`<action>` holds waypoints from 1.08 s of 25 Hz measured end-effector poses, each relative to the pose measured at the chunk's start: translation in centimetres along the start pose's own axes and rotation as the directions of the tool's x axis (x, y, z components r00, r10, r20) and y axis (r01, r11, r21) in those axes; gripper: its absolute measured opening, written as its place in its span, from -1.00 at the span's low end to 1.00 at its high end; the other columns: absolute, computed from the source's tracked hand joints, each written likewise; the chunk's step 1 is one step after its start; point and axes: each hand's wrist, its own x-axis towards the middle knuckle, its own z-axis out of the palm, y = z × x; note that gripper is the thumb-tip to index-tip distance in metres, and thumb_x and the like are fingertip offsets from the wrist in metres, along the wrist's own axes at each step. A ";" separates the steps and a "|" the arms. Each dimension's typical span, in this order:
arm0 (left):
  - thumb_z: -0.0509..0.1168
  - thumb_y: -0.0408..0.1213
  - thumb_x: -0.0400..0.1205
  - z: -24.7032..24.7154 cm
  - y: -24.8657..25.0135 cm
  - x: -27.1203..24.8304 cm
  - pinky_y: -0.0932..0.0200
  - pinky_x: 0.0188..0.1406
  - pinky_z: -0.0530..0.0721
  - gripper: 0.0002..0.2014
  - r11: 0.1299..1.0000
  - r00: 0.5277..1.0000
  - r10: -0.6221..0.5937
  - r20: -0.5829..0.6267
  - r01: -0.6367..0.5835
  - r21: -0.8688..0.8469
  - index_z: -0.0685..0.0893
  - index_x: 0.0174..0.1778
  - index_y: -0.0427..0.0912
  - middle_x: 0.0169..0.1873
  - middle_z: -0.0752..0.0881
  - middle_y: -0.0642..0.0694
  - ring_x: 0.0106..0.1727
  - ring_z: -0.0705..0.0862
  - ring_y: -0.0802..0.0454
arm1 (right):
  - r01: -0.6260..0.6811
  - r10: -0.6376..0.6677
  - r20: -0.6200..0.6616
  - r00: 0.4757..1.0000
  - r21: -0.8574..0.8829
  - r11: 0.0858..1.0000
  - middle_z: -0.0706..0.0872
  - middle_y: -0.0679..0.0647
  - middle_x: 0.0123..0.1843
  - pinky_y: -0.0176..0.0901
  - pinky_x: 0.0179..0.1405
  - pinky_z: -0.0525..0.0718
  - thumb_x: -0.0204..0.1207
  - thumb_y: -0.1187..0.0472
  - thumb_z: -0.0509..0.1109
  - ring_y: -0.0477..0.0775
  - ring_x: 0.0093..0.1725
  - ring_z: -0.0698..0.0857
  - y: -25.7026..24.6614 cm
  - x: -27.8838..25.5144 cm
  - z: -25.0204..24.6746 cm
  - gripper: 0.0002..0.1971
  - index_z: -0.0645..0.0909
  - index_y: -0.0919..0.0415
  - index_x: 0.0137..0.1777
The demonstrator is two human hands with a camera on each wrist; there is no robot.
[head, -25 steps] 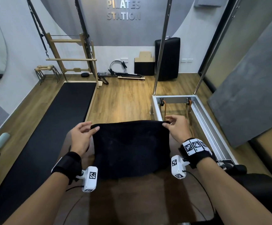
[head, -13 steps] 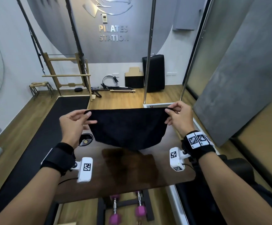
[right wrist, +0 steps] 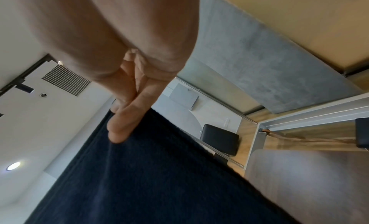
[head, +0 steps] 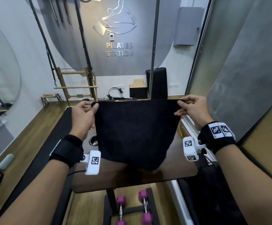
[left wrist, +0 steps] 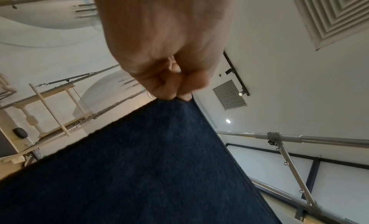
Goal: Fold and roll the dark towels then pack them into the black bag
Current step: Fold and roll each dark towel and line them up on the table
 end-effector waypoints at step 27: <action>0.36 -0.41 0.80 2.1 -2.5 -0.2 0.07 -0.23 0.88 -0.91 0.962 0.987 -0.151 -0.051 0.135 -0.239 0.62 -0.01 -0.23 -0.04 0.73 -0.22 -0.01 0.92 -0.26 | -0.030 0.029 -0.015 0.999 -0.059 0.998 0.73 0.37 -0.16 -0.08 -0.27 0.89 0.73 0.30 0.44 0.26 -0.30 0.89 3.3 2.4 1.3 -0.84 0.63 0.37 -0.06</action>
